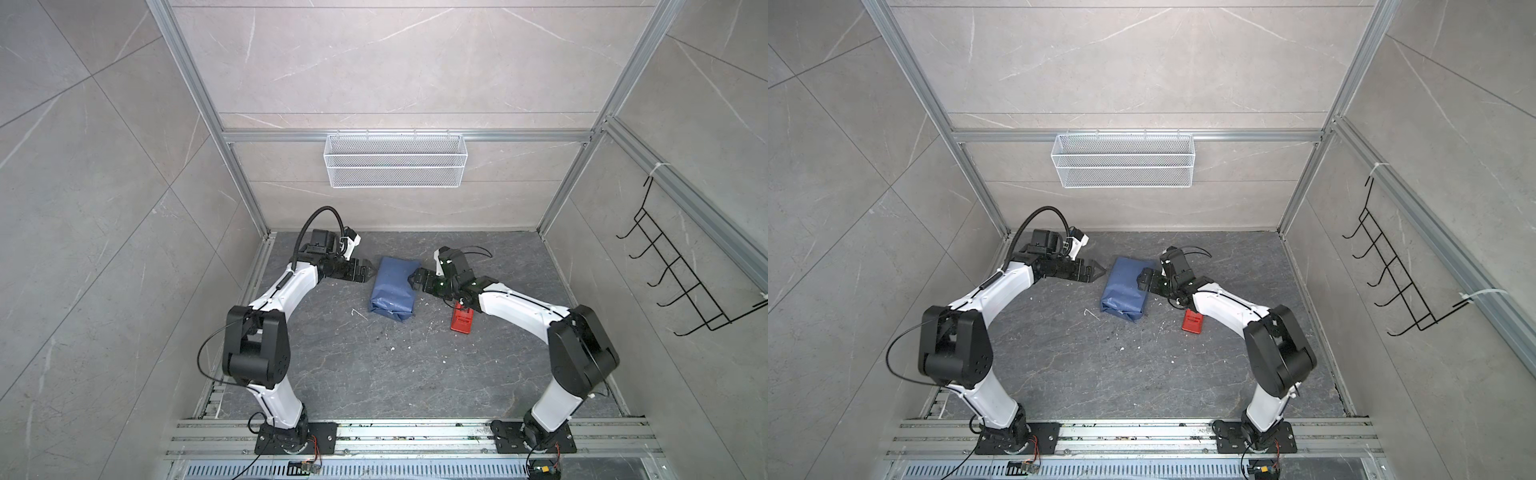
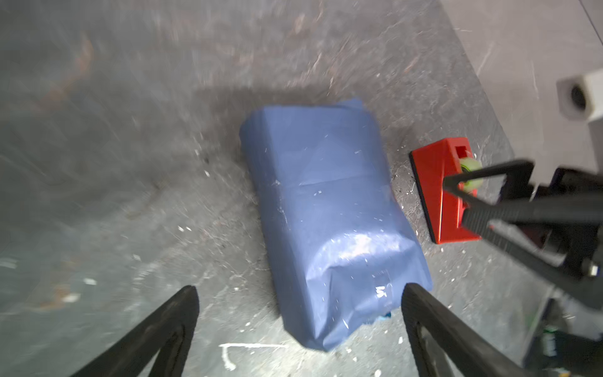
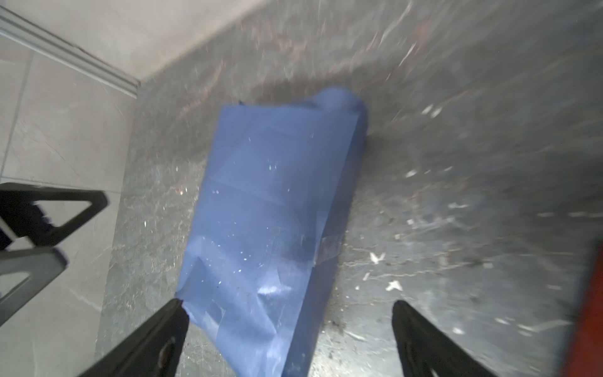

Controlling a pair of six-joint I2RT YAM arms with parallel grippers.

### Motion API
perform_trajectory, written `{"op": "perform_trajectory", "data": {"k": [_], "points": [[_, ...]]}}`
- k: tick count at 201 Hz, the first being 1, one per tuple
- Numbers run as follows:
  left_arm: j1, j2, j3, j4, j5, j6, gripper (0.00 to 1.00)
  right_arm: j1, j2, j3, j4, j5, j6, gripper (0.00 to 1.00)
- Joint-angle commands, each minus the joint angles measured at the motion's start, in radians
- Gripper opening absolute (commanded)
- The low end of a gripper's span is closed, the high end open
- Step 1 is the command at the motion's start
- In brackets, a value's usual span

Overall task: Wrap a gift box in wrapping paper
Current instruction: Stand up the gift box at the center of the table.

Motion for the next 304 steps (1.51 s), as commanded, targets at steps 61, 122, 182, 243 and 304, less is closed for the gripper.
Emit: {"op": "perform_trajectory", "data": {"k": [61,122,182,243,304], "points": [[0.001,0.277,0.141,0.127,0.440,-0.318,1.00,-0.005,0.241,0.240,-0.034,-0.168,0.031,0.94],[-0.004,0.177,0.042,0.316,0.518,-0.464,0.99,-0.004,0.191,0.261,-0.011,-0.226,0.023,0.88],[-0.038,0.027,-0.079,0.443,0.536,-0.498,0.94,0.001,0.036,0.196,-0.050,-0.227,-0.062,0.86],[-0.040,-0.116,-0.258,0.441,0.474,-0.404,0.93,0.046,-0.114,0.001,-0.043,-0.143,-0.134,0.85],[-0.030,-0.276,-0.314,0.222,0.353,-0.223,1.00,0.085,-0.230,-0.156,-0.080,-0.060,-0.138,0.87]]}}
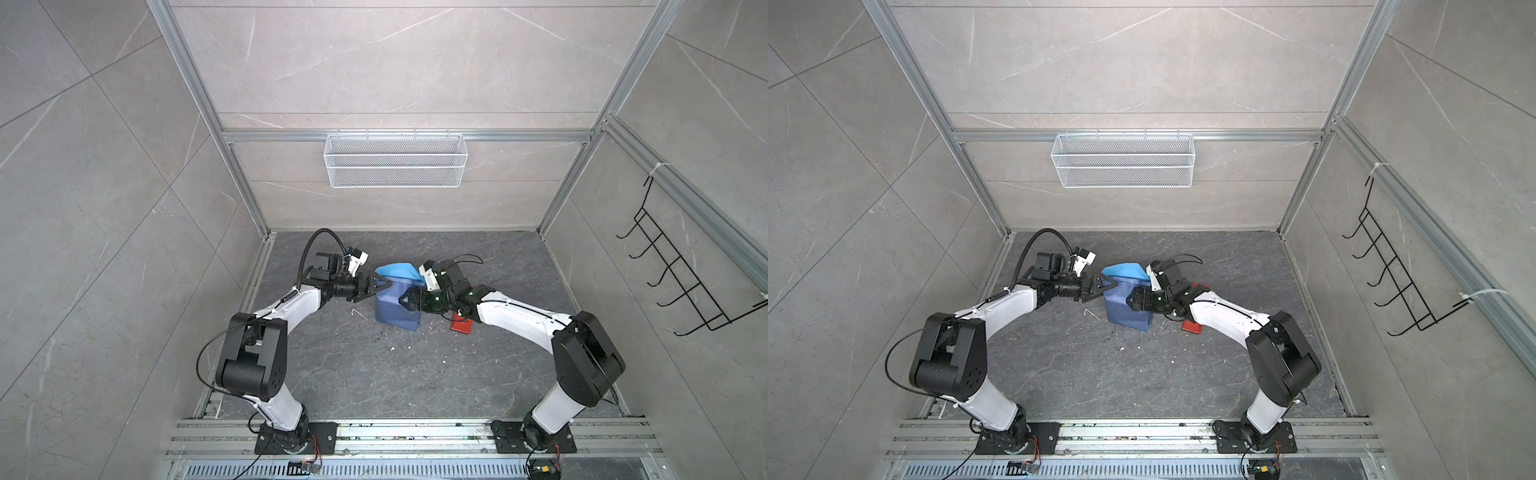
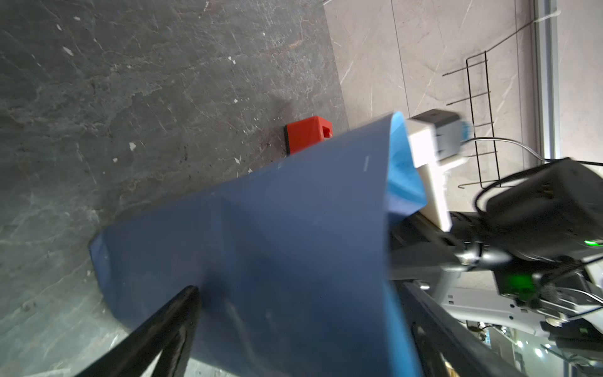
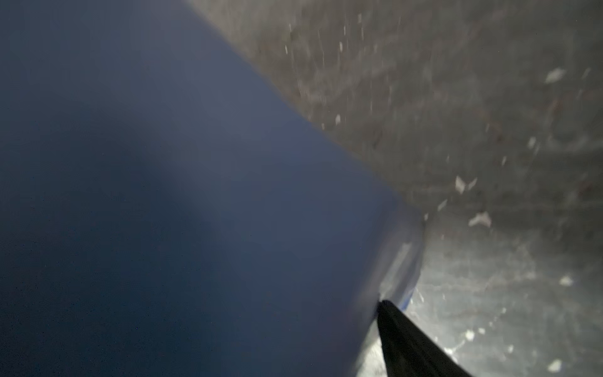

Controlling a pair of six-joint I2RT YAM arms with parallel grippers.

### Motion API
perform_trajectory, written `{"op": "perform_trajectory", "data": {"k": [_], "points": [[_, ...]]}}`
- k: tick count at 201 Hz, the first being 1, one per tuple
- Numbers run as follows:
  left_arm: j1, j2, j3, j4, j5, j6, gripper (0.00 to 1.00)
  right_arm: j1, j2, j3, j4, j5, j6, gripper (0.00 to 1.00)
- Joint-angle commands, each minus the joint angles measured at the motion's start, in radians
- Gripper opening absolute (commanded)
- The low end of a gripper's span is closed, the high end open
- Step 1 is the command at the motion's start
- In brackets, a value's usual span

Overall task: Wrap a gift box in wrapping paper
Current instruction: Stand up the gift box at the center of the table.

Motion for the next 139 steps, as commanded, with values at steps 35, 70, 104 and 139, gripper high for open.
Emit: {"op": "perform_trajectory", "data": {"k": [35,70,104,139], "points": [[0.082,-0.147,0.102,-0.283,0.017,0.157,1.00,0.012,-0.265,-0.005,-0.215,0.102,-0.060,0.87],[0.084,-0.130,0.233,-0.414,-0.083,0.312,1.00,0.011,-0.273,0.249,-0.514,0.201,-0.125,0.79],[0.052,-0.063,0.423,-0.572,-0.087,0.685,0.85,0.012,-0.032,0.623,-0.762,0.185,-0.208,0.38],[-0.009,-0.055,0.543,-0.790,-0.128,1.283,0.82,0.014,0.206,0.978,-0.952,0.135,-0.237,0.11]]}}
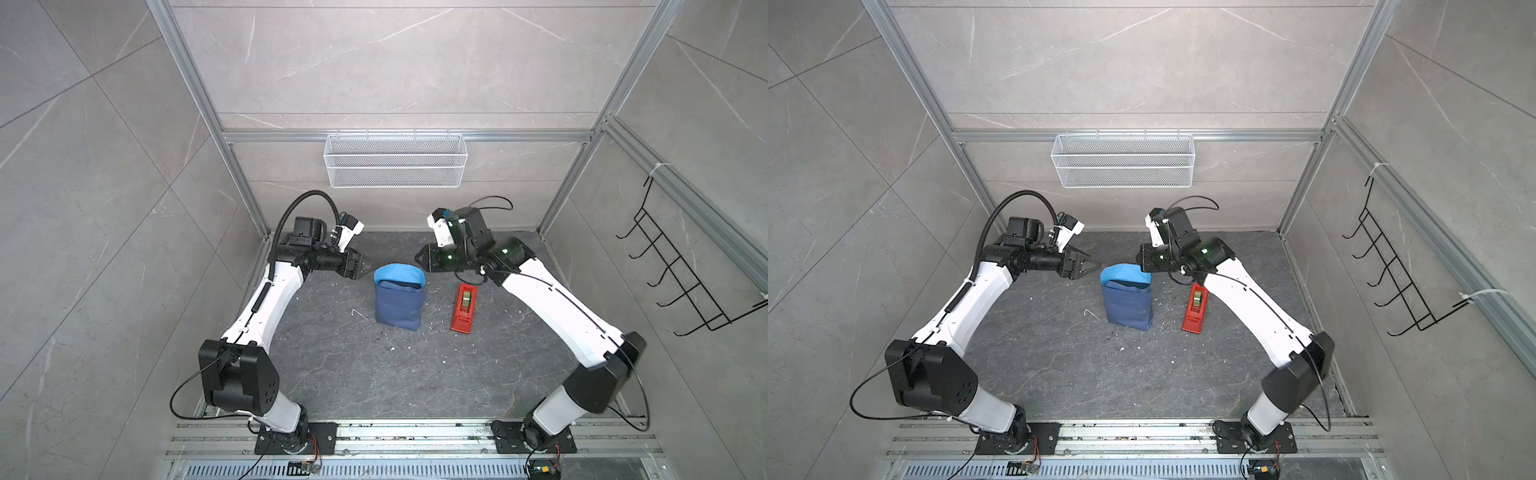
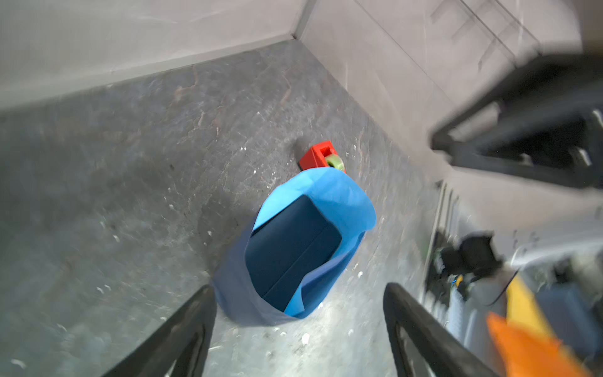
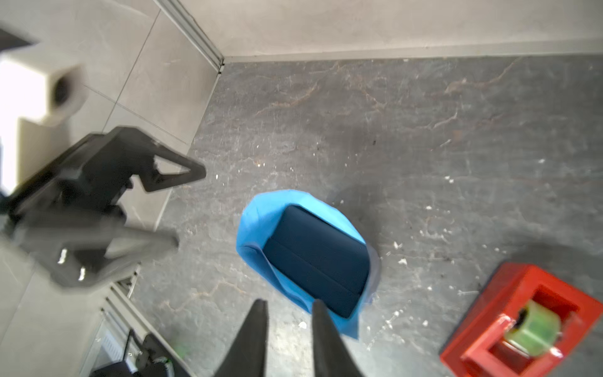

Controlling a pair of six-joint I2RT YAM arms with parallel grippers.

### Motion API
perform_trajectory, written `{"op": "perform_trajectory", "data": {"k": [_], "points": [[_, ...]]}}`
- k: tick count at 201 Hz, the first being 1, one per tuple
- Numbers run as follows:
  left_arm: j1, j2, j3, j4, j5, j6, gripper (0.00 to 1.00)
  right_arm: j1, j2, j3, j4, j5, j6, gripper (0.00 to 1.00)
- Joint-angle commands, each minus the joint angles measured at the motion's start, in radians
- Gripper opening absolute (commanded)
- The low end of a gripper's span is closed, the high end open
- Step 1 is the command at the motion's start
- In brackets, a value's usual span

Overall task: Wrap a gift box in wrapping paper
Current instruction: Stand up the gift box at the center of the table, then fold the wrapping paper for the gift box.

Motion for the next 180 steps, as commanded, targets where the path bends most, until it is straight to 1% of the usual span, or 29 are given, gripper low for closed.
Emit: {"op": "perform_trajectory", "data": {"k": [1,14,26,30,50,56,72,84,91,105,126,137,151,165,180], "points": [[-0.038,0.005,0.073,-0.211,-0.028,0.528,0.82,0.008,0.145,0.159,-0.245,-0.027,-0.052,0.11],[-0.041,0.018,0.065,-0.237,-0.024,0.697,0.83,0.012,0.229,0.252,-0.297,-0.054,-0.059,0.00],[-0.043,0.033,0.062,-0.282,-0.021,0.871,0.83,0.015,0.316,0.350,-0.371,-0.075,-0.064,0.00],[-0.045,0.038,0.062,-0.289,-0.026,0.908,0.83,0.017,0.346,0.389,-0.399,-0.077,-0.067,0.00],[-0.058,0.075,0.075,-0.293,-0.034,1.020,0.82,0.034,0.504,0.625,-0.554,-0.072,-0.096,0.00],[-0.065,0.087,0.079,-0.291,-0.037,1.050,0.82,0.041,0.563,0.731,-0.603,-0.061,-0.100,0.00],[-0.096,0.117,0.093,-0.287,-0.077,1.107,0.81,0.054,0.695,0.947,-0.711,-0.066,-0.100,0.00],[-0.122,0.136,0.093,-0.268,-0.115,1.142,0.81,0.054,0.774,1.069,-0.757,-0.086,-0.085,0.00],[-0.133,0.147,0.093,-0.261,-0.132,1.155,0.81,0.054,0.805,1.108,-0.768,-0.090,-0.077,0.00],[-0.144,0.172,0.097,-0.256,-0.139,1.178,0.80,0.054,0.823,1.084,-0.752,-0.100,-0.079,0.00],[-0.150,0.195,0.095,-0.209,-0.163,1.163,0.73,0.055,0.794,0.956,-0.707,-0.108,-0.081,0.00],[-0.151,0.203,0.096,-0.190,-0.164,1.153,0.70,0.055,0.788,0.926,-0.699,-0.106,-0.085,0.00],[-0.156,0.216,0.094,-0.179,-0.158,1.149,0.68,0.055,0.792,0.925,-0.700,-0.096,-0.095,0.00],[-0.170,0.223,0.091,-0.174,-0.173,1.150,0.62,0.055,0.805,0.933,-0.709,-0.094,-0.097,0.00],[-0.190,0.222,0.085,-0.167,-0.207,1.150,0.55,0.055,0.823,0.952,-0.727,-0.127,-0.108,0.00]]}}
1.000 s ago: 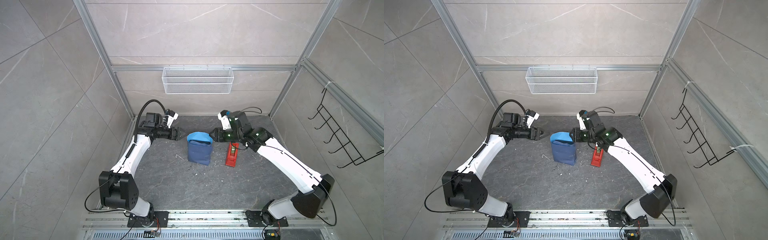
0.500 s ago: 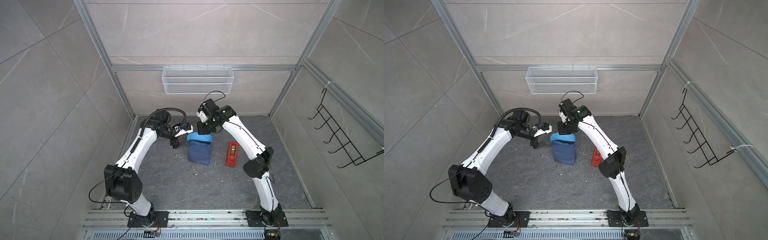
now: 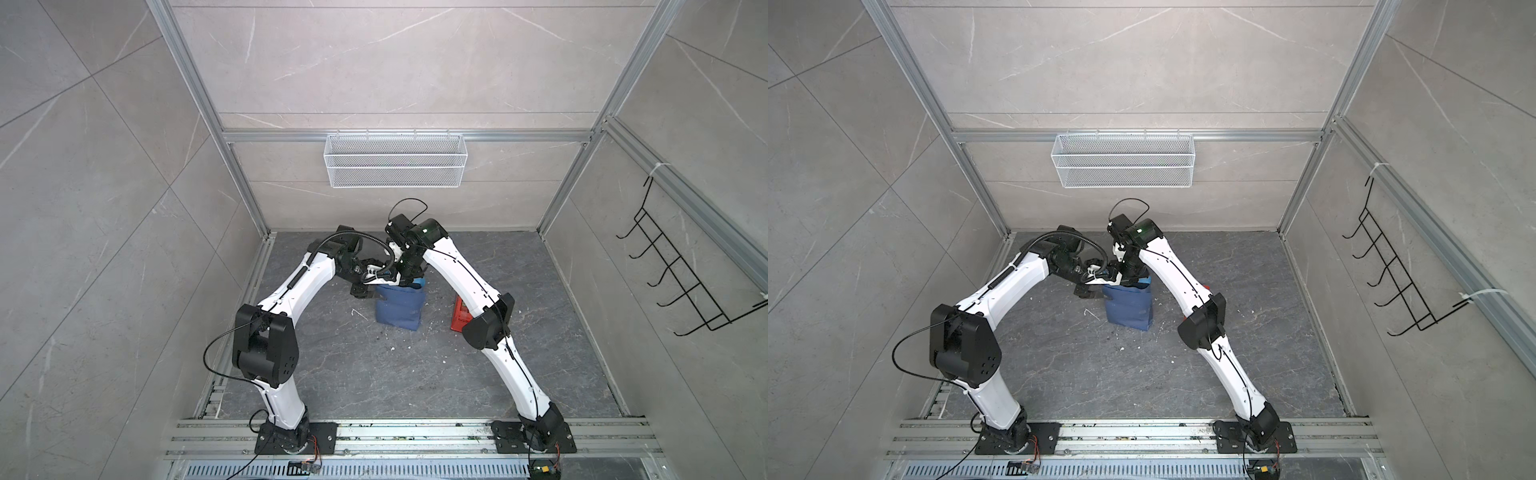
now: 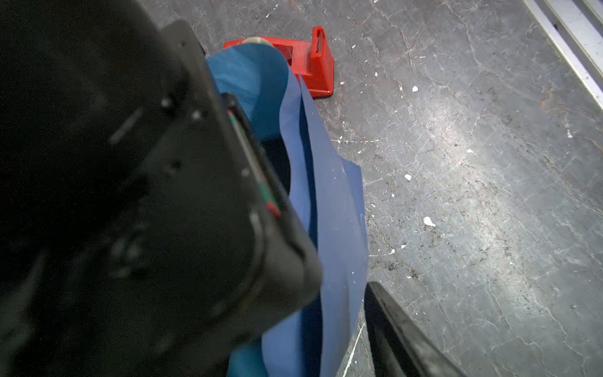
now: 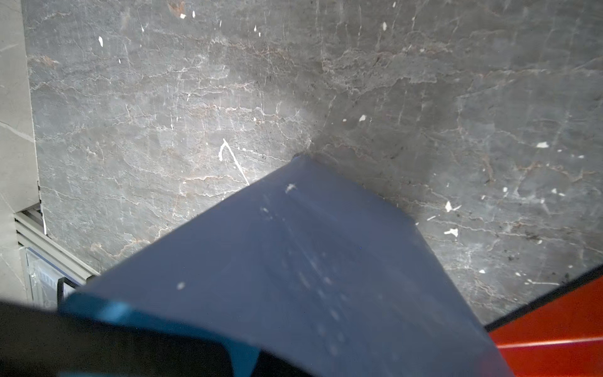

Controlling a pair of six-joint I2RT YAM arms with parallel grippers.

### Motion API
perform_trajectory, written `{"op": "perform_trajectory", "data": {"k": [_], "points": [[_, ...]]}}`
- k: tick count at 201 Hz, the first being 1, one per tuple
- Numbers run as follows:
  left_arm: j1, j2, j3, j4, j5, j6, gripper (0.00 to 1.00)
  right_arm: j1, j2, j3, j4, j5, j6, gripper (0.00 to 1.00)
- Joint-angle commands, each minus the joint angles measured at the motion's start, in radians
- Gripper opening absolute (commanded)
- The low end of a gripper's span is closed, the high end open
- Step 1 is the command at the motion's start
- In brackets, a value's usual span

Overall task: Wrap a gift box in wrapping paper
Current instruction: Fold the wrapping paper for the gift box.

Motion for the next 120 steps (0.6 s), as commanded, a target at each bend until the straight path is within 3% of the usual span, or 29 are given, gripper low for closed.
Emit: {"op": "perform_trajectory", "data": {"k": [1,76,120], "points": [[-0.033,-0.001,0.029,0.025,-0.023,0.032,0.55,0.003,0.028,0.025,-0.048,-0.038,-0.032,0.00],[-0.052,-0.034,0.043,-0.055,0.010,0.089,0.28,0.002,0.078,0.027,-0.108,-0.066,-0.097,0.00],[-0.060,-0.047,0.076,-0.123,0.034,0.136,0.21,-0.002,0.081,0.031,-0.122,-0.033,-0.035,0.00]]}}
